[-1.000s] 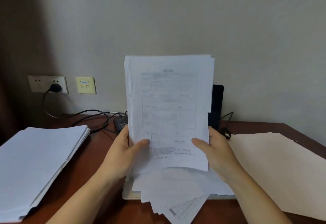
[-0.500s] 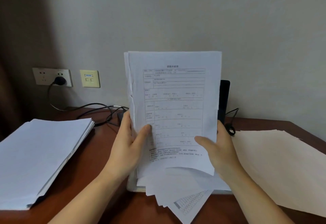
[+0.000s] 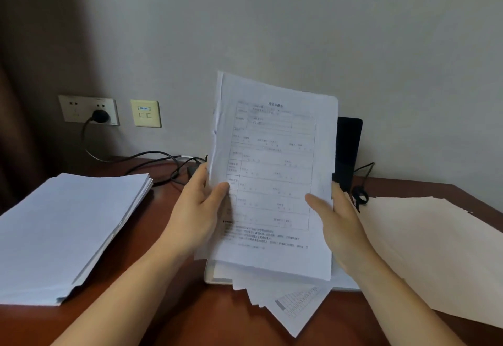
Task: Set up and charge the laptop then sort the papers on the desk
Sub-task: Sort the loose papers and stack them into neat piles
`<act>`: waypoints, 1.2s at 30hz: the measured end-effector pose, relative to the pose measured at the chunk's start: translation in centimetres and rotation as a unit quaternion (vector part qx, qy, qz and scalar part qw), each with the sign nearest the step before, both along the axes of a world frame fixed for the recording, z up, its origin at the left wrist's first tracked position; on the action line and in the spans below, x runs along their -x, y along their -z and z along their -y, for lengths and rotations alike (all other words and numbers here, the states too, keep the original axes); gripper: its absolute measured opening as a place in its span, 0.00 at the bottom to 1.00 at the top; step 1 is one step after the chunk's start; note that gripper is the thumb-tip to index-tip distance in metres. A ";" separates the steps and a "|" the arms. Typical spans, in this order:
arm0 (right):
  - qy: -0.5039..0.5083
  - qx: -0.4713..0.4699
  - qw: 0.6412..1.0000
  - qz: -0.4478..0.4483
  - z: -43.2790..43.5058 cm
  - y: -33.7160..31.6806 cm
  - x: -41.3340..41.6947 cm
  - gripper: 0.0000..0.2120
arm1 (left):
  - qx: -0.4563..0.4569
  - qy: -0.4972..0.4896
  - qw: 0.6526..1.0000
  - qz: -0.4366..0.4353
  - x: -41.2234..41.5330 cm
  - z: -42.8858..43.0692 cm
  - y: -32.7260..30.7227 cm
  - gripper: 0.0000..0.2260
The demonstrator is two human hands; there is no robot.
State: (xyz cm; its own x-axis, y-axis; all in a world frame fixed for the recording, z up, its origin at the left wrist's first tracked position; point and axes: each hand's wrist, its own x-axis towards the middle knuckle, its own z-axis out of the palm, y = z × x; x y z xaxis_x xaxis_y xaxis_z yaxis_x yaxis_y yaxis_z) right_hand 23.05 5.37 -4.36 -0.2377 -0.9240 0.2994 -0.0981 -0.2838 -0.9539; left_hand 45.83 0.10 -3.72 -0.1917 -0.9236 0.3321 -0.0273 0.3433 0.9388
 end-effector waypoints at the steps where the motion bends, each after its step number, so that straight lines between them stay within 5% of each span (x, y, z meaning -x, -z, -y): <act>1: 0.008 -0.003 1.000 0.015 0.1 -0.2 -0.2 0.14 | -0.025 0.000 1.000 0.004 -0.5 0.0 -0.2 0.12; 8: -0.038 -0.095 0.995 -0.018 2.2 -1.1 -4.6 0.15 | -0.155 -0.069 0.979 0.117 -6.9 -0.6 -1.6 0.07; 16: -0.164 -0.157 0.973 -0.028 6.4 -0.1 -14.6 0.16 | -0.247 -0.132 0.912 0.301 -19.4 1.7 -2.5 0.11; 23: -0.220 -0.203 0.954 0.014 10.6 1.2 -23.7 0.15 | -0.247 -0.275 0.878 0.306 -28.1 4.2 -1.7 0.07; 28: -0.209 -0.223 0.952 -0.010 13.6 2.4 -27.6 0.11 | -0.210 -0.332 0.826 0.403 -30.4 6.0 -0.6 0.09; 33: -0.161 -0.198 0.950 -0.182 14.5 3.1 -29.1 0.07 | -0.195 -0.380 0.761 0.488 -31.0 6.5 1.0 0.03; 36: -0.109 -0.150 0.929 -0.322 14.3 3.3 -28.9 0.19 | -0.180 -0.382 0.736 0.530 -30.3 6.3 1.8 0.11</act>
State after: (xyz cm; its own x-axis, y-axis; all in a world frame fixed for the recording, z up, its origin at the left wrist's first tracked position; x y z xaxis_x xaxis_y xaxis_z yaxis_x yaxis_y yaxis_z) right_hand 51.92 -8.95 -7.67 0.1031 -0.9940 0.0368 -0.6465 -0.0950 -0.7570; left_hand 76.09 -6.24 -5.48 0.4533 -0.8880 0.0776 -0.8651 -0.4172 0.2786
